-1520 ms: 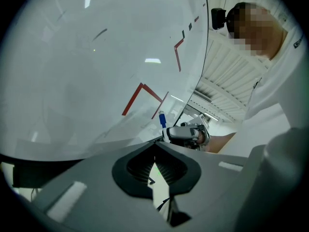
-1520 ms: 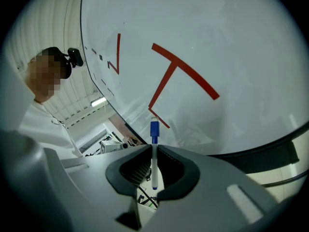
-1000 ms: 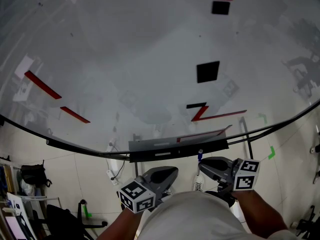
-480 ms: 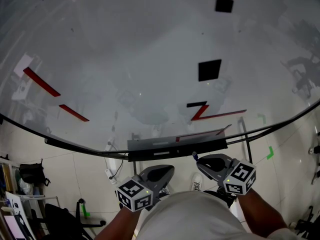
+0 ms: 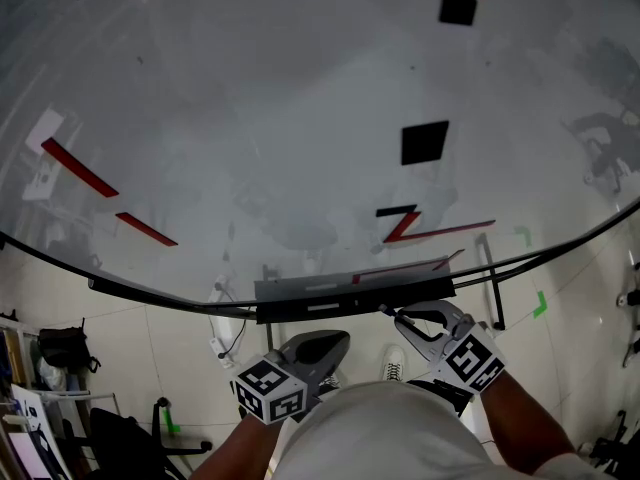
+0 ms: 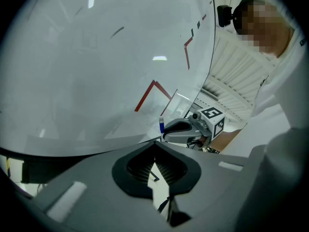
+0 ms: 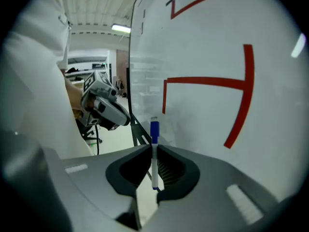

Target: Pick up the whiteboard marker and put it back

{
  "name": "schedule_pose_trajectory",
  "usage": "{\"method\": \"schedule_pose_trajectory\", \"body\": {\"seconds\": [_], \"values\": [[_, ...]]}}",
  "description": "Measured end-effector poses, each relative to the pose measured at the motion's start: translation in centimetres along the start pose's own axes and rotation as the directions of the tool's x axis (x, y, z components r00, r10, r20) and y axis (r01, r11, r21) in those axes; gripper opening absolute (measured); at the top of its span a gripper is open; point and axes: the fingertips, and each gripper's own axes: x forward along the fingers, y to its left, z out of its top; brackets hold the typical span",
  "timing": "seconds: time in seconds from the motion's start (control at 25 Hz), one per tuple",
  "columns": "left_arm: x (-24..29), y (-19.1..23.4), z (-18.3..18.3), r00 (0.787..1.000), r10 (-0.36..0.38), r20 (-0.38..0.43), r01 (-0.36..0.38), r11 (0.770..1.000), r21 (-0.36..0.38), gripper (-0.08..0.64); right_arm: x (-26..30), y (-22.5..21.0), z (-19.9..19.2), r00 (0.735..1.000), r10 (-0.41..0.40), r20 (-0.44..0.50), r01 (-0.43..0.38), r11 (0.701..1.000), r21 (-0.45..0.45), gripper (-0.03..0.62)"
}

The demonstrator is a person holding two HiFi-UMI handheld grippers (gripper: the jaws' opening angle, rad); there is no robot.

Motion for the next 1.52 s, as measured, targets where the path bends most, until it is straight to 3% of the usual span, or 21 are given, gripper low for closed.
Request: {"method": "schedule_pose_trajectory", "body": {"seconds": [0.16, 0.28, 0.48, 0.8, 1.0, 1.52], "values": [[0.0, -0.1, -0.2, 1.000, -0.010, -0.008, 0.010, 1.000, 0.005, 0.017, 0.2, 0.1, -0.4, 0.999, -0.024, -0.046, 0.019, 0.995, -0.101, 0.037], [0.0, -0.1, -0.3, 1.000, -0.007, -0.007, 0.007, 1.000, 0.003, 0.017, 0.4, 0.1, -0.8, 0.992, -0.070, -0.107, 0.045, 0.975, -0.219, 0.037], [0.0, -0.1, -0.4, 1.000, -0.007, -0.008, 0.007, 1.000, -0.001, 0.017, 1.3, -0.1, -2.2, 0.967, -0.165, -0.193, 0.070, 0.904, -0.422, 0.037], [-0.1, 0.0, -0.8, 1.000, -0.003, -0.013, 0.003, 1.000, -0.007, 0.017, 2.6, -1.1, -3.8, 0.918, -0.269, -0.293, 0.044, 0.800, -0.598, 0.037], [-0.2, 0.1, -0.7, 1.000, -0.002, -0.008, 0.001, 1.000, -0.012, 0.017, 3.4, -1.5, -4.5, 0.899, -0.297, -0.323, 0.033, 0.780, -0.625, 0.037], [-1.0, 0.4, -0.8, 1.000, 0.010, 0.015, -0.010, 0.999, -0.037, 0.017, 6.0, -2.1, -7.1, 0.859, -0.301, -0.415, -0.034, 0.775, -0.631, 0.037]]}}
